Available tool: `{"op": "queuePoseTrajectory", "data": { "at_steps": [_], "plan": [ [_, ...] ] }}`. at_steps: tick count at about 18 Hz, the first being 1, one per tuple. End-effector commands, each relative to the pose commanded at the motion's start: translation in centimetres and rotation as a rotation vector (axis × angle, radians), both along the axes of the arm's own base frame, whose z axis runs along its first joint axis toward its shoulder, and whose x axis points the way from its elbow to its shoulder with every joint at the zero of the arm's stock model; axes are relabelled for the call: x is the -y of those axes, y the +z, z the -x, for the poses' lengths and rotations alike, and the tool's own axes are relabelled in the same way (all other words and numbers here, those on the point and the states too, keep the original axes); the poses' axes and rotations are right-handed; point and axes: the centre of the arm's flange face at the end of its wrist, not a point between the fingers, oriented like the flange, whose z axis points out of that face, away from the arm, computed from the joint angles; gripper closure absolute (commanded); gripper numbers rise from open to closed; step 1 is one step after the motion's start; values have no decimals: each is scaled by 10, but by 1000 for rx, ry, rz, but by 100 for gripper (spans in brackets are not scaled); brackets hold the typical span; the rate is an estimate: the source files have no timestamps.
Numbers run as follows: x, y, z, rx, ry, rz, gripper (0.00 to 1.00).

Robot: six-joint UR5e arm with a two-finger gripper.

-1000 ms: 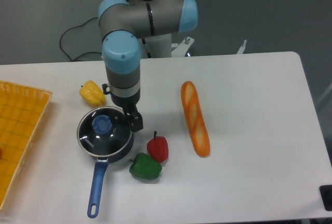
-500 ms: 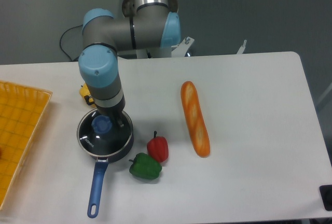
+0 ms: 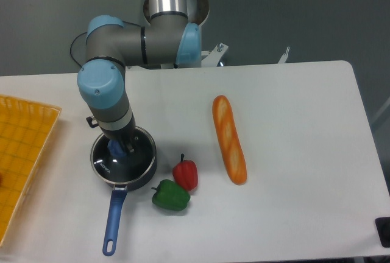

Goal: Open the lid
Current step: 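Close the gripper on the blue knob of the lid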

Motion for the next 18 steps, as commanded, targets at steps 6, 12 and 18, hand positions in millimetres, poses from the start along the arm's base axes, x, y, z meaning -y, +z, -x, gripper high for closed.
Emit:
{"op": "queuePoseTrajectory", "data": {
  "at_steps": [6, 12, 18],
  "plan": [
    [-2, -10, -4, 6, 15, 9, 0],
    [-6, -14, -11, -2, 3, -2, 0],
    [-5, -15, -14, -2, 1, 0, 0]
  ]
}}
